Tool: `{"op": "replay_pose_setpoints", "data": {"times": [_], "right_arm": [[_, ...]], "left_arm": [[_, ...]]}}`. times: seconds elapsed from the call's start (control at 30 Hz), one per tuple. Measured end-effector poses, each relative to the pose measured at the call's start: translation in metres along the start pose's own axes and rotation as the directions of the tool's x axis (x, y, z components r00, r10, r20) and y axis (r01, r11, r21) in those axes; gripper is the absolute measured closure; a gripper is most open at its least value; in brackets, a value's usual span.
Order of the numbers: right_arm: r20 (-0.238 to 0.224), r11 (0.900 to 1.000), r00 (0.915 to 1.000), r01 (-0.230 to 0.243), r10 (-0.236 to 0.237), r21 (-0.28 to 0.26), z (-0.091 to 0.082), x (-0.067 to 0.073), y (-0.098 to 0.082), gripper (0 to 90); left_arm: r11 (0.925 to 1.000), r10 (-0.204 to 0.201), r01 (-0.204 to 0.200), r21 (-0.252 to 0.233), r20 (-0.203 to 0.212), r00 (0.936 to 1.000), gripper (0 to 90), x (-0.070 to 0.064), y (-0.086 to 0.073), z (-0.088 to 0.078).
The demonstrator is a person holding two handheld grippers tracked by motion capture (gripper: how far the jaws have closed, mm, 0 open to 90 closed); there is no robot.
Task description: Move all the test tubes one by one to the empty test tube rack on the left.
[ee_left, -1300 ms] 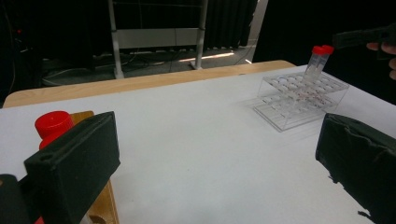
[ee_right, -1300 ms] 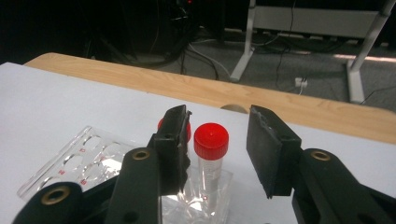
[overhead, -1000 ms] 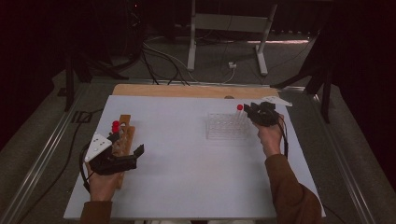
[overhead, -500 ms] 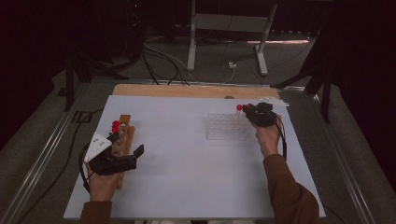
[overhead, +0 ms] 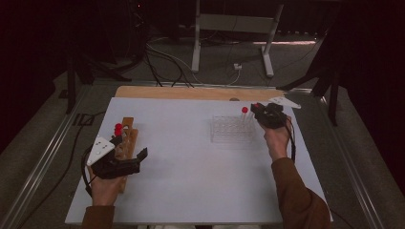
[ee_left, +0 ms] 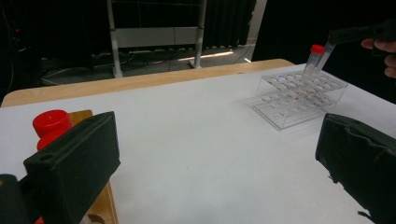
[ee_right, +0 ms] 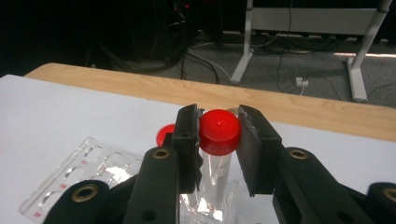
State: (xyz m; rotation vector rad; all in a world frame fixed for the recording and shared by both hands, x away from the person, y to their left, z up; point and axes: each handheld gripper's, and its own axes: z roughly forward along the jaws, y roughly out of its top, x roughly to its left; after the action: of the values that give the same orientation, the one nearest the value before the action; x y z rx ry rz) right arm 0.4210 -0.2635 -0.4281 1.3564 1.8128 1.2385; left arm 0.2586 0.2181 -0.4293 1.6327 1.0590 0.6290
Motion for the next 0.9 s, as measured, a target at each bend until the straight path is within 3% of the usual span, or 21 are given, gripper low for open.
{"op": "replay_pose_setpoints", "data": {"times": [0.5, 0.9], "right_arm": [[-0.006, 0.996, 0.9982, 0.06, -0.06, -0.065, -0.025, 0.007, 0.023, 70.0], [-0.073, 0.995, 0.9941, 0.075, -0.08, -0.067, -0.039, 0.017, 0.026, 70.0]], "left_arm": [[1.0, -0.001, 0.001, -0.002, 0.002, 1.0, 0.6, -0.001, 0.0, 0.0], [1.0, 0.005, -0.005, -0.003, 0.005, 1.0, 0.6, -0.003, 0.001, 0.001]]}}
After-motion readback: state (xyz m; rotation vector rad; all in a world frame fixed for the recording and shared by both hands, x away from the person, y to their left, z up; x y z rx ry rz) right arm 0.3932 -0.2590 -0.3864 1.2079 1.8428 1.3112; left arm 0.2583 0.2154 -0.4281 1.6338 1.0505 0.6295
